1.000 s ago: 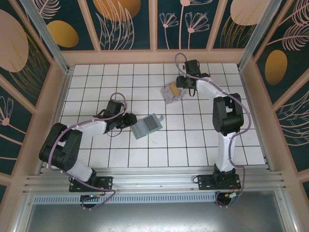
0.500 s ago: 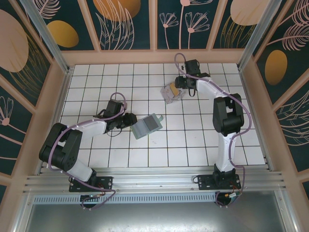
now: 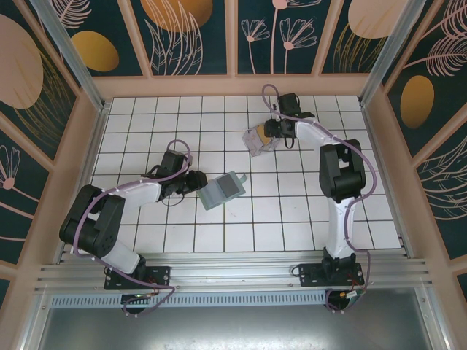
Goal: Put the credit cards into the card holder
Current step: Pick up the credit card from the storage box.
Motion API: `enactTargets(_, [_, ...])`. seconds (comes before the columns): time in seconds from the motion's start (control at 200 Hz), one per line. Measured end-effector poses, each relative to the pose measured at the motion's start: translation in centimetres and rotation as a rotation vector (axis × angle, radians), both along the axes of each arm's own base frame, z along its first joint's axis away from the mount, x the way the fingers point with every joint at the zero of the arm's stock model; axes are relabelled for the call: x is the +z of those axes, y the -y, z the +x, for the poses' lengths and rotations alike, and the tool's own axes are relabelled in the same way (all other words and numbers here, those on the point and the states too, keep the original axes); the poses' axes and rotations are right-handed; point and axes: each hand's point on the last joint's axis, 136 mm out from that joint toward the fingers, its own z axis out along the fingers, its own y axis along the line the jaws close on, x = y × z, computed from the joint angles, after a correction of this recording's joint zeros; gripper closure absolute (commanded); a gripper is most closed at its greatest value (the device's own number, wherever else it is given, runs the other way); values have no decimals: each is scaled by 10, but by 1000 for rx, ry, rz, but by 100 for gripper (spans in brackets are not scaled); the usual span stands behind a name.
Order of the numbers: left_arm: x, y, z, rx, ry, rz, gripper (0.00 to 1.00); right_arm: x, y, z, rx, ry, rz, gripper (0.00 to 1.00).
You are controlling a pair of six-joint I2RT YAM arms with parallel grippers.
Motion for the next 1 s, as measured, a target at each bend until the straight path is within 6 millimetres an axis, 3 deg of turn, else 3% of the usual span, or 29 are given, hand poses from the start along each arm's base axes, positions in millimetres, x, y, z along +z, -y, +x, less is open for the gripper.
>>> enactTargets(0.531, [0, 0, 0, -2, -1, -2, 61, 20, 11, 0, -24, 36, -5, 47])
enactTargets(1.001, [-1, 1, -1, -3, -5, -2, 61, 20, 9, -1, -14, 34, 1, 66])
